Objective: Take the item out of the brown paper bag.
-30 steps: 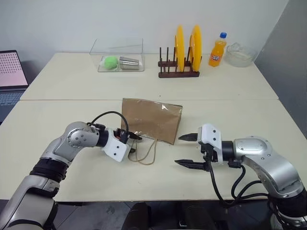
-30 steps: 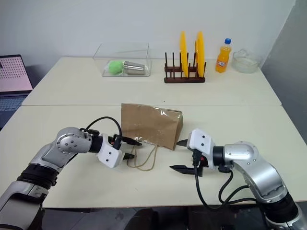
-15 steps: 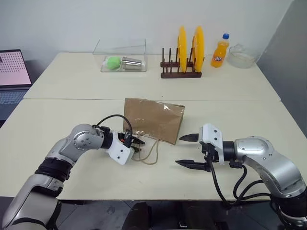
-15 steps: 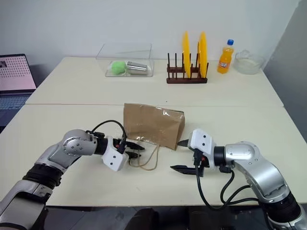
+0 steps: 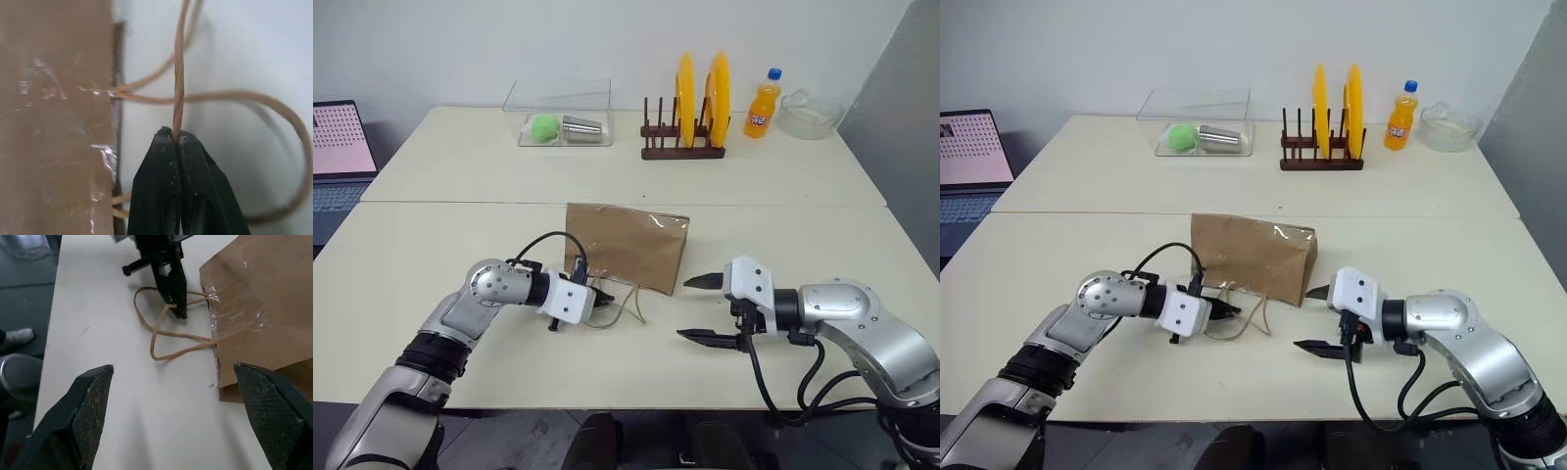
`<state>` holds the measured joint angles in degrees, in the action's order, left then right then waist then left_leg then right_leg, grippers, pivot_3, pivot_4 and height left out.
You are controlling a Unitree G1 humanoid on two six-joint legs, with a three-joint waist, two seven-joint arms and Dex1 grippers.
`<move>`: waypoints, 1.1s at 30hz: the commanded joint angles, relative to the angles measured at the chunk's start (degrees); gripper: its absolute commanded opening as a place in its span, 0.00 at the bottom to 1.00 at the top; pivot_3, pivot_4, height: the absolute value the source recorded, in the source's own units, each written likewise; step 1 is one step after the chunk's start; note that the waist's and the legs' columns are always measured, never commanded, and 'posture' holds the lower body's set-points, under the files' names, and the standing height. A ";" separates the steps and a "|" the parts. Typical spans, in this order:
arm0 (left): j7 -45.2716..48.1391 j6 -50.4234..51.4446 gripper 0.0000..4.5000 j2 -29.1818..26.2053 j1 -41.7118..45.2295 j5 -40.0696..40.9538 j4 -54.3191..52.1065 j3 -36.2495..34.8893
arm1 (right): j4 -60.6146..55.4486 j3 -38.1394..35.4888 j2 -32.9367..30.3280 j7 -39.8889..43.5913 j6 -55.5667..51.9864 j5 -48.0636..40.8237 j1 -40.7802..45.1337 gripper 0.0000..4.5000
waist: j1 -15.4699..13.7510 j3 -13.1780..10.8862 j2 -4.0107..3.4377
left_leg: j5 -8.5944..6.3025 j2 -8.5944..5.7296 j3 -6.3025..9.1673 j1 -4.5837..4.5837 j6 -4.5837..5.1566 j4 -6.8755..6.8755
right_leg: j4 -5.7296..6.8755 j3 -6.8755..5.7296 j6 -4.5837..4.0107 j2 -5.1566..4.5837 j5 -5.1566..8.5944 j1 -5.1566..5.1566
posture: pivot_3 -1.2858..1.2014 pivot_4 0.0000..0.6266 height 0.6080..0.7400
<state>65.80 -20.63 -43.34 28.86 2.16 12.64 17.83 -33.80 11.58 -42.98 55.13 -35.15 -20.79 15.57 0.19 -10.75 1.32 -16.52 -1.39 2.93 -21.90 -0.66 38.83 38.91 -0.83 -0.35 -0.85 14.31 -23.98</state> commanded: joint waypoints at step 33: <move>2.36 32.55 0.00 -0.28 2.09 12.81 -18.25 -8.18 | 26.79 20.47 19.70 -5.86 21.52 28.35 10.15 0.49 | 0.19 0.00 0.00 | 0.01 0.04 -0.02 0.02 -0.03 0.01 | 0.06 0.13 -0.13 0.09 -0.06 -0.07 | 0.52 0.24 1.00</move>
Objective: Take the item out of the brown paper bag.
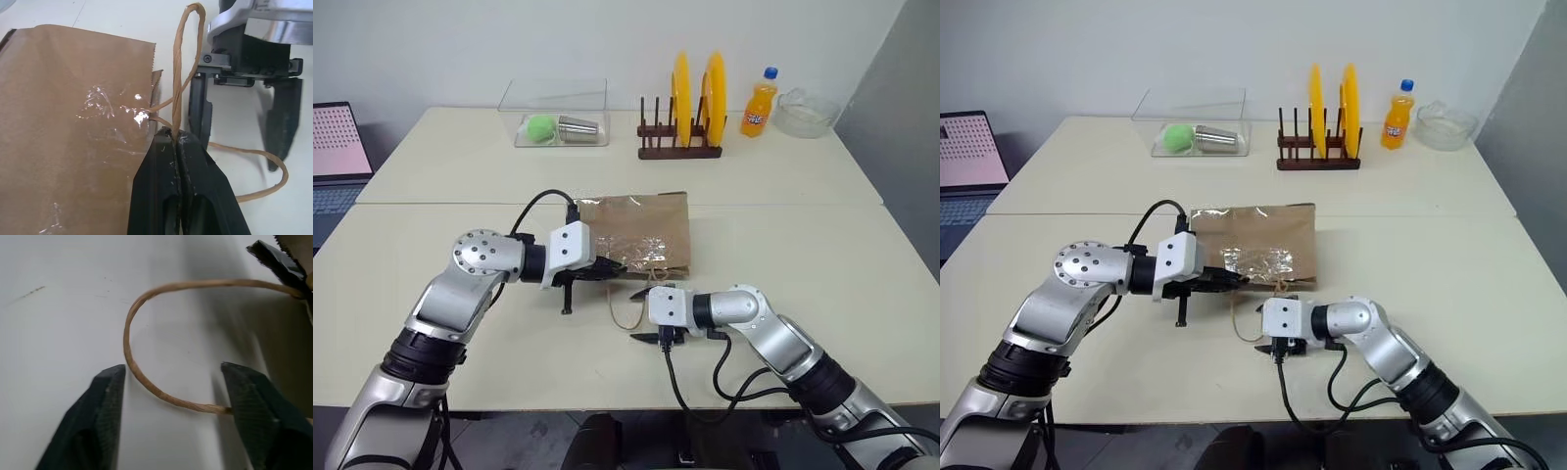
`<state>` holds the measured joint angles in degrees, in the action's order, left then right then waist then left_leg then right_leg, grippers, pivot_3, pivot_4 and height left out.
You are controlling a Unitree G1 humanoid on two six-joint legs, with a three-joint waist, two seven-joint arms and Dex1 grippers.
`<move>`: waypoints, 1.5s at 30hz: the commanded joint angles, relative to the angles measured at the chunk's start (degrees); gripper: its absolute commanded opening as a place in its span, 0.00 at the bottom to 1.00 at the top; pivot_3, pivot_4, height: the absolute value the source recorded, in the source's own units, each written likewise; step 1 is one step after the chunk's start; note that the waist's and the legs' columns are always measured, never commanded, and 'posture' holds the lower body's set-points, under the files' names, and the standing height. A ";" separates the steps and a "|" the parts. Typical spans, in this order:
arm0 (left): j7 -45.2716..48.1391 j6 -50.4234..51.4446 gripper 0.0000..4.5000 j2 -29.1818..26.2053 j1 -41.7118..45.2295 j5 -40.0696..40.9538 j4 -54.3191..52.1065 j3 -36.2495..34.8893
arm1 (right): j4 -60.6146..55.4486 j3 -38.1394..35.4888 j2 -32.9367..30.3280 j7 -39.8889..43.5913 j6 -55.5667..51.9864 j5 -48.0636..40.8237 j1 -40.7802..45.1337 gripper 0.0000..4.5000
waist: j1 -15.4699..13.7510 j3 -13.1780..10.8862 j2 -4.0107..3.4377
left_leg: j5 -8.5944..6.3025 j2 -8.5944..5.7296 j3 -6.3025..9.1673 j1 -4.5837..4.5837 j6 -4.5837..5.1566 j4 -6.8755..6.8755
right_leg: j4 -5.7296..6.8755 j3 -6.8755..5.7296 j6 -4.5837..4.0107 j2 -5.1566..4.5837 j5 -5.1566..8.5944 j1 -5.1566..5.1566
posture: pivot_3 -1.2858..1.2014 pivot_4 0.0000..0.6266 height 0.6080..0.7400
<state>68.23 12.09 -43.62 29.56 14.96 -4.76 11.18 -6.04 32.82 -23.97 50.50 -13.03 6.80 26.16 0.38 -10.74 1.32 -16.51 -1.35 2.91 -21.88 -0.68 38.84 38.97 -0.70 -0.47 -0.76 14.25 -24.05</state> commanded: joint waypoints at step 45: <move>-0.30 5.31 0.00 6.93 29.36 1.57 21.09 -8.08 | -10.66 -3.20 -4.69 -0.13 -5.77 2.10 -3.62 0.35 | -0.09 0.03 0.05 | 0.11 -0.04 0.02 -0.02 -0.20 0.06 | 0.01 -0.02 0.07 -0.01 0.03 0.01 | 0.52 0.24 1.00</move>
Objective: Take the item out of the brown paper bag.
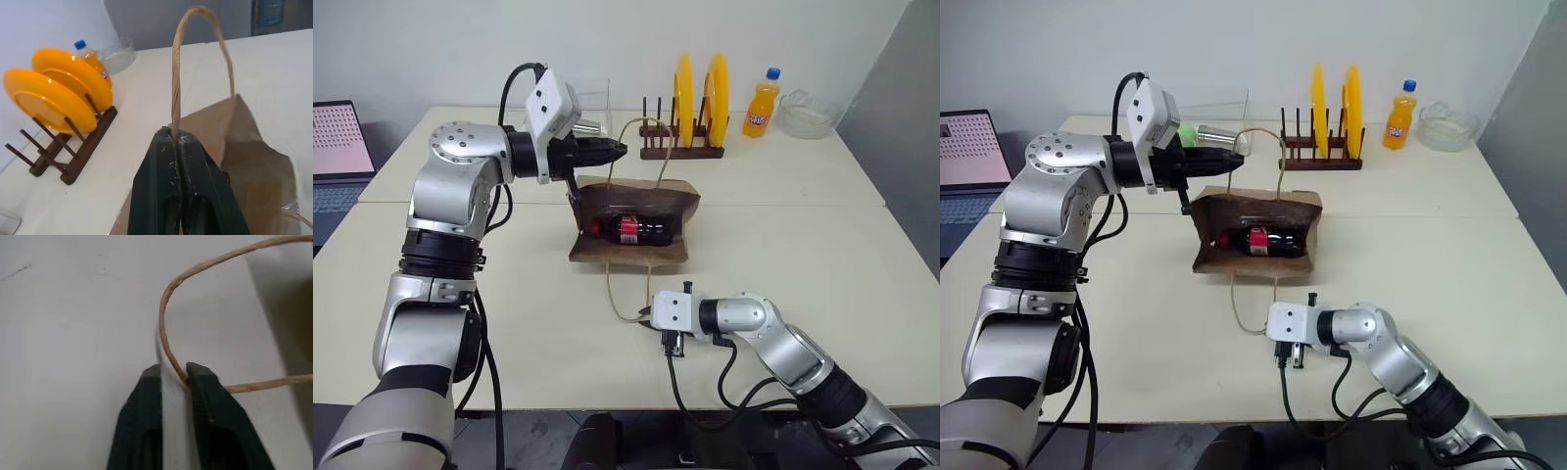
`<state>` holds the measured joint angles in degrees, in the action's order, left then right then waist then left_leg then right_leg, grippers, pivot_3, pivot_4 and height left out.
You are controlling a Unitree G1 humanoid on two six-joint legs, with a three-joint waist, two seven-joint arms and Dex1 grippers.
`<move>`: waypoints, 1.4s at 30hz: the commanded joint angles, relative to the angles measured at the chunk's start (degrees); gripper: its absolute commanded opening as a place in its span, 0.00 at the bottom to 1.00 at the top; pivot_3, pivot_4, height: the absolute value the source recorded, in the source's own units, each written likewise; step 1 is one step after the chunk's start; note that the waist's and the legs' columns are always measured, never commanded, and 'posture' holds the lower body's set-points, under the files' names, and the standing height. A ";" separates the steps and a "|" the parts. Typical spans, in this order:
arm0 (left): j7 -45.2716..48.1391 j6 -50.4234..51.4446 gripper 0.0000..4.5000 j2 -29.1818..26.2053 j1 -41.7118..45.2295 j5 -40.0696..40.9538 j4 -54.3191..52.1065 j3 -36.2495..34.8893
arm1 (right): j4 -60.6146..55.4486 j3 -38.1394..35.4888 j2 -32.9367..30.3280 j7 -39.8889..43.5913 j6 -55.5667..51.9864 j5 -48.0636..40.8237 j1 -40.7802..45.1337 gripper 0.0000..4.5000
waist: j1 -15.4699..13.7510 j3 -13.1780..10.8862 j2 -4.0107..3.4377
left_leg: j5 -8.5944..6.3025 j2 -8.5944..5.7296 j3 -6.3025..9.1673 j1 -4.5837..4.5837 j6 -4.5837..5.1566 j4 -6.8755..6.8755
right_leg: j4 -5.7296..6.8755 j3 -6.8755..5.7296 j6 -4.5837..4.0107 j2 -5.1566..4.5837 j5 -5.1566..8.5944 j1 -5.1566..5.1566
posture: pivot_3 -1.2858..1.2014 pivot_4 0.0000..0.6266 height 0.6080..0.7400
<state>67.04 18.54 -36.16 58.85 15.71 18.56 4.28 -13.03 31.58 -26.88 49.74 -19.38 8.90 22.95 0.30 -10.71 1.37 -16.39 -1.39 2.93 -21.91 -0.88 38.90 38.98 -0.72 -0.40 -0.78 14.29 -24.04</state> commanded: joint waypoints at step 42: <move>1.52 -2.54 0.00 -0.23 -2.94 1.10 -4.67 -1.75 | 26.71 3.72 10.92 -9.22 1.60 13.38 31.33 0.99 | 1.45 -0.01 0.00 | 0.01 0.00 -0.01 -0.07 -0.01 -0.01 | 0.11 0.02 -0.25 -0.02 -0.15 -0.14 | 0.52 0.24 1.00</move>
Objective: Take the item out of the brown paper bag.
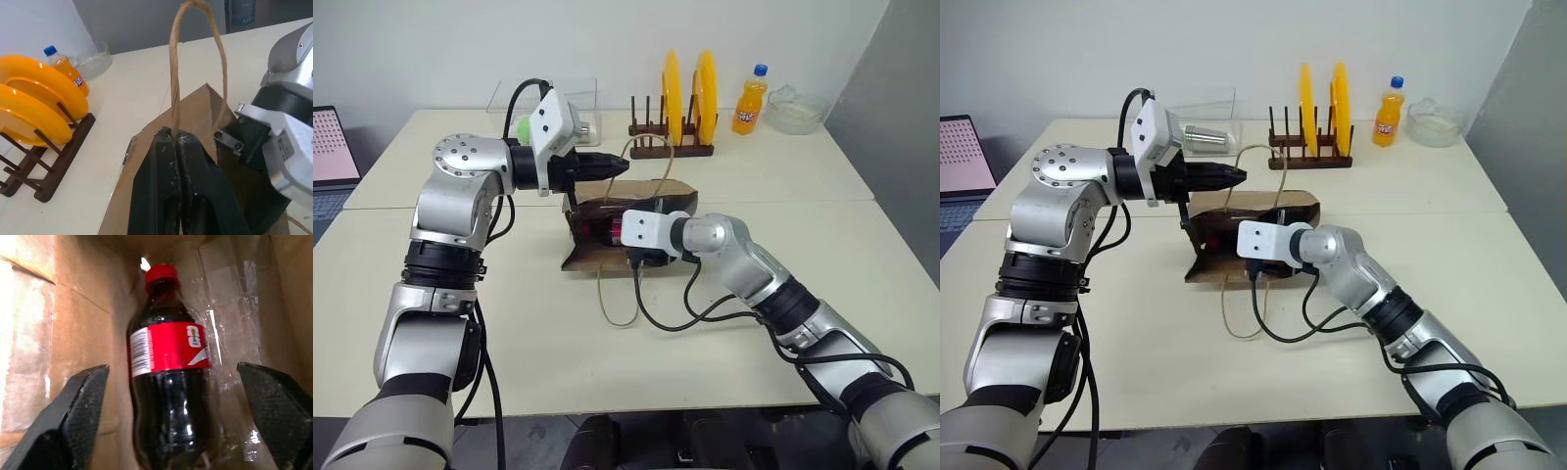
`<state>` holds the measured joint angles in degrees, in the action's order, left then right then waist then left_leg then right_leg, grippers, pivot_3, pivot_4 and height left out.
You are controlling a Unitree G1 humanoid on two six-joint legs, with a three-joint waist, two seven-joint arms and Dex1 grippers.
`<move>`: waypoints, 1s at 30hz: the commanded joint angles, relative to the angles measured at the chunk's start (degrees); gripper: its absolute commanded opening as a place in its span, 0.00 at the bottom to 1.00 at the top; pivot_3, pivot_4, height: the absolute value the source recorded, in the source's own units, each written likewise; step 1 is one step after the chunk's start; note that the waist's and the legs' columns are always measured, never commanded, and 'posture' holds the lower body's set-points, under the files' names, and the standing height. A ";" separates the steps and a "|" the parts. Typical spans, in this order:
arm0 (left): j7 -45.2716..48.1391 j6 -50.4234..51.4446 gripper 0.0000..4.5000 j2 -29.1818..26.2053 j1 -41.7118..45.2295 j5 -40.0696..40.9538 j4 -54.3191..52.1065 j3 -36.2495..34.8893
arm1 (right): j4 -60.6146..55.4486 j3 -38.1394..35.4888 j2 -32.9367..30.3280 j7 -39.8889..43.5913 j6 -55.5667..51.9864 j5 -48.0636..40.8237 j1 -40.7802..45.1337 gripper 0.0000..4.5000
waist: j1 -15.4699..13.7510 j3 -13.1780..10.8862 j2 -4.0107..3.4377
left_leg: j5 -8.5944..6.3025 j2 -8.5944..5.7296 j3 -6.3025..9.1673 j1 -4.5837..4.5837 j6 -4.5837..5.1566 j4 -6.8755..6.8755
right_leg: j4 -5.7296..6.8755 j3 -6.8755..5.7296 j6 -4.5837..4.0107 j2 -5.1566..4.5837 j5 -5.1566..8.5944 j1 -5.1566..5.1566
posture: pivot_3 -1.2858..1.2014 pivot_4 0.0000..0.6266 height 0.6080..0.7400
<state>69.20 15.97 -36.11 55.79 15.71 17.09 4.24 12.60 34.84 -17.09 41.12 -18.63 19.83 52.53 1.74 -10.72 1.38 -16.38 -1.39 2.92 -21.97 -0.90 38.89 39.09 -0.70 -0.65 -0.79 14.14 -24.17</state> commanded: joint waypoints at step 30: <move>-1.28 0.01 0.00 -1.13 -2.34 0.88 -4.96 -1.60 | 28.54 1.48 9.10 -2.38 11.36 11.94 11.51 0.70 | 0.10 0.01 -0.01 | 0.01 -0.01 0.00 0.06 -0.03 0.00 | 0.03 0.02 -0.01 0.00 -0.01 0.03 | 0.52 0.24 1.00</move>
<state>68.14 17.01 -36.33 53.48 16.57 12.83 4.10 44.18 37.34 -7.43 37.65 -7.07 32.18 64.47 1.85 -10.71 1.37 -16.37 -1.39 2.91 -21.92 -0.92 38.88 39.11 -0.67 -0.66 -0.80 14.13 -24.14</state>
